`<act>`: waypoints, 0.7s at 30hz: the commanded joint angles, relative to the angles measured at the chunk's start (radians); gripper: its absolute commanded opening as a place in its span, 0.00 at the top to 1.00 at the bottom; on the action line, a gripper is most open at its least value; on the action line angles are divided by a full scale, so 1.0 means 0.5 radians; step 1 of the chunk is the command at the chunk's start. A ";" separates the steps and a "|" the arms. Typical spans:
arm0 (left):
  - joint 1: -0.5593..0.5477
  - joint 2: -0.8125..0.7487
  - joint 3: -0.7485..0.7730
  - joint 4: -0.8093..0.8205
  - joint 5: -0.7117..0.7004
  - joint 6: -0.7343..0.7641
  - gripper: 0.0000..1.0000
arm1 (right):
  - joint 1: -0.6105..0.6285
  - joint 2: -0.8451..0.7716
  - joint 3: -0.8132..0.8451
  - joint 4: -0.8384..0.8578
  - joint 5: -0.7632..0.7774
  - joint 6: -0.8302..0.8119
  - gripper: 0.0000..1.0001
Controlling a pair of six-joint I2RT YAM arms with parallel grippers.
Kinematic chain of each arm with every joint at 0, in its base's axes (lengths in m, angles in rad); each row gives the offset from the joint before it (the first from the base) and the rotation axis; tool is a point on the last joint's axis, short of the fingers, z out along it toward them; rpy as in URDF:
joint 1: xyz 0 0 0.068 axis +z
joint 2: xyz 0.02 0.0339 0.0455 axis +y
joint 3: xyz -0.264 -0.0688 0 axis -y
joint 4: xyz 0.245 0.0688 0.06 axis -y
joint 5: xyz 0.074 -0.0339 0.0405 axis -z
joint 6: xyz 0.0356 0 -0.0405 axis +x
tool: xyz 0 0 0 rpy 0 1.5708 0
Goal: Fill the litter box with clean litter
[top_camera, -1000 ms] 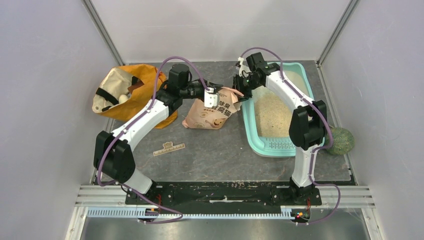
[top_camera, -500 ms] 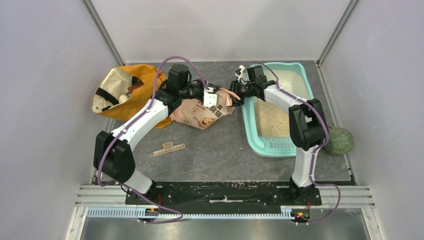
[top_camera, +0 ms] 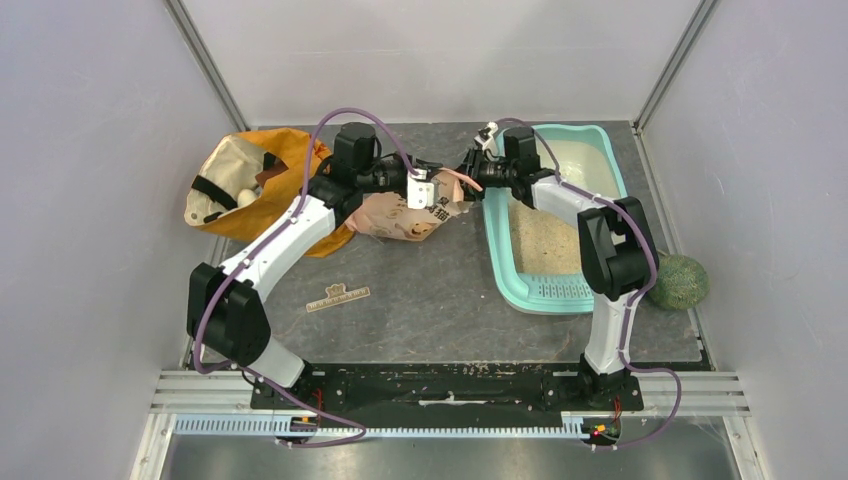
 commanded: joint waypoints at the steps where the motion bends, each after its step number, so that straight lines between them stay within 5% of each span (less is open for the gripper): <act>1: -0.025 -0.050 0.123 0.165 0.095 0.036 0.98 | -0.038 -0.198 0.052 0.374 -0.265 0.179 1.00; 7: -0.018 -0.010 0.172 0.199 0.083 -0.014 0.98 | -0.123 -0.238 0.049 0.398 -0.317 0.306 1.00; 21: -0.040 0.094 0.207 0.446 0.147 -0.175 0.98 | -0.348 -0.519 0.063 -0.226 -0.476 -0.003 1.00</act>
